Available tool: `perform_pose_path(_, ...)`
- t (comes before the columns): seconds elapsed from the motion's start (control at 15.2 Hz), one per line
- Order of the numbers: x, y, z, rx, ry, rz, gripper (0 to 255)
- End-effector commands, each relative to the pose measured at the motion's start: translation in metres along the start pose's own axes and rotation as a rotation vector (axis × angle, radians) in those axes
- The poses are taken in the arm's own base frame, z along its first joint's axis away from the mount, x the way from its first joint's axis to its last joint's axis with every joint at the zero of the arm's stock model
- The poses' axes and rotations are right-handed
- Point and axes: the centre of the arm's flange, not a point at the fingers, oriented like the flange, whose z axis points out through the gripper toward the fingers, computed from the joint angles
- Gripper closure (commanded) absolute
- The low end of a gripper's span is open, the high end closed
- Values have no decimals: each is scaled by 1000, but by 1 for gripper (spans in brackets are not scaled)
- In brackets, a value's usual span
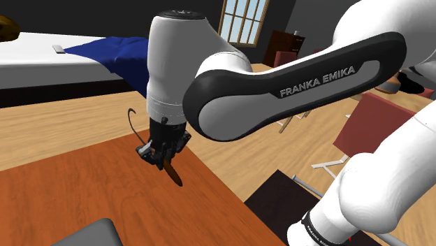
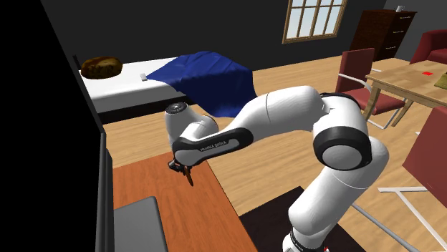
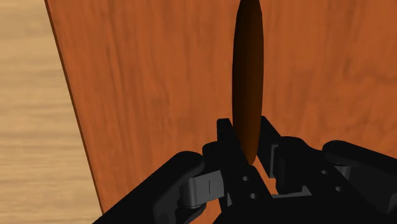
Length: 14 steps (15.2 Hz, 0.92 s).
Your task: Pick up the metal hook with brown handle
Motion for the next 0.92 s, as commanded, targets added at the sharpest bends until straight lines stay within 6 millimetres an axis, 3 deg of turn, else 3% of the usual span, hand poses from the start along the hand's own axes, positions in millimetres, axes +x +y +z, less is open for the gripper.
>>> perform_pose_path(0.0,1,1,-10,0,0,0,255)
perform_pose_path(0.73,7,2,-67,0,0,0,255)
perform_pose_path(0.86,7,2,-68,0,0,0,255)
